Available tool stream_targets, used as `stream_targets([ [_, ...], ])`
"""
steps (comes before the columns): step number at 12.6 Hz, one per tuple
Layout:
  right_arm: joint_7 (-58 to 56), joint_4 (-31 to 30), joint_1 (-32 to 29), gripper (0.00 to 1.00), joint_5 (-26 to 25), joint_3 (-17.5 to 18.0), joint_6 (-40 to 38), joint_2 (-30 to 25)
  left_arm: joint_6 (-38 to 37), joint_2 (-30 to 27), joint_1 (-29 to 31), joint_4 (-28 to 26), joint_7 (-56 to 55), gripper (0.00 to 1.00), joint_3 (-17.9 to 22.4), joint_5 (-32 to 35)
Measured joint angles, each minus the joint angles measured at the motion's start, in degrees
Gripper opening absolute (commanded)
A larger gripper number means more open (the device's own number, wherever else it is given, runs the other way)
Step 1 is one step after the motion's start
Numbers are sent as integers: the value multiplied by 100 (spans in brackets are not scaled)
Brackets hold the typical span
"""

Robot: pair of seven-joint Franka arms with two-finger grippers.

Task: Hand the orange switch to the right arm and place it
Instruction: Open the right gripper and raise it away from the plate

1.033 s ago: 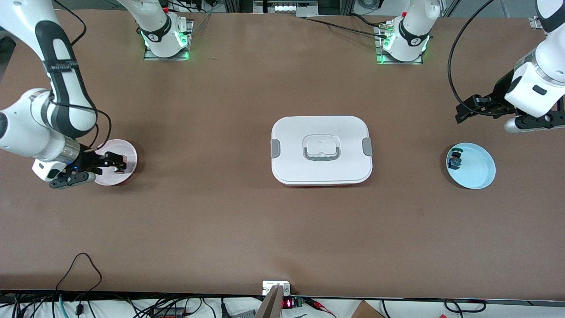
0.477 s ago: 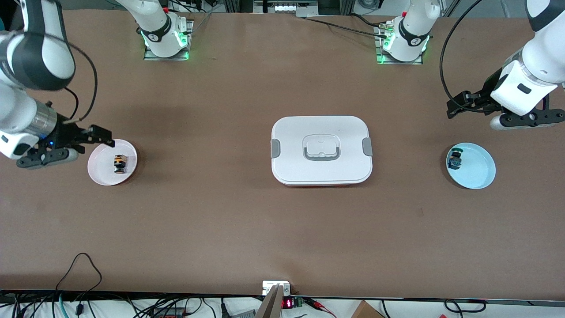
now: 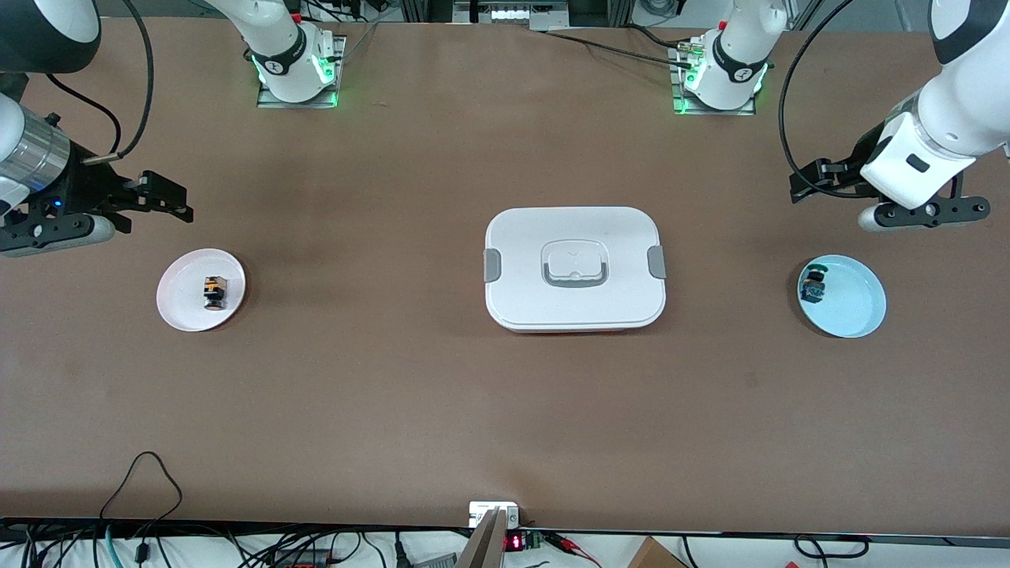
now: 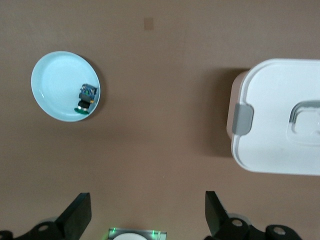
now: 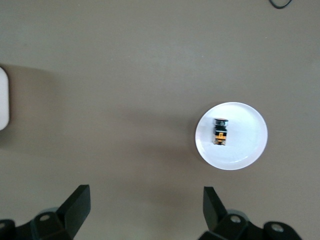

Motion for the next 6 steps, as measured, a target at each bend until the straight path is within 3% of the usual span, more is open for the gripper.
stream_targets([
  [6,162,0,107,100,-177,42,-15,13,7,145,251,597,12,100,53,0],
])
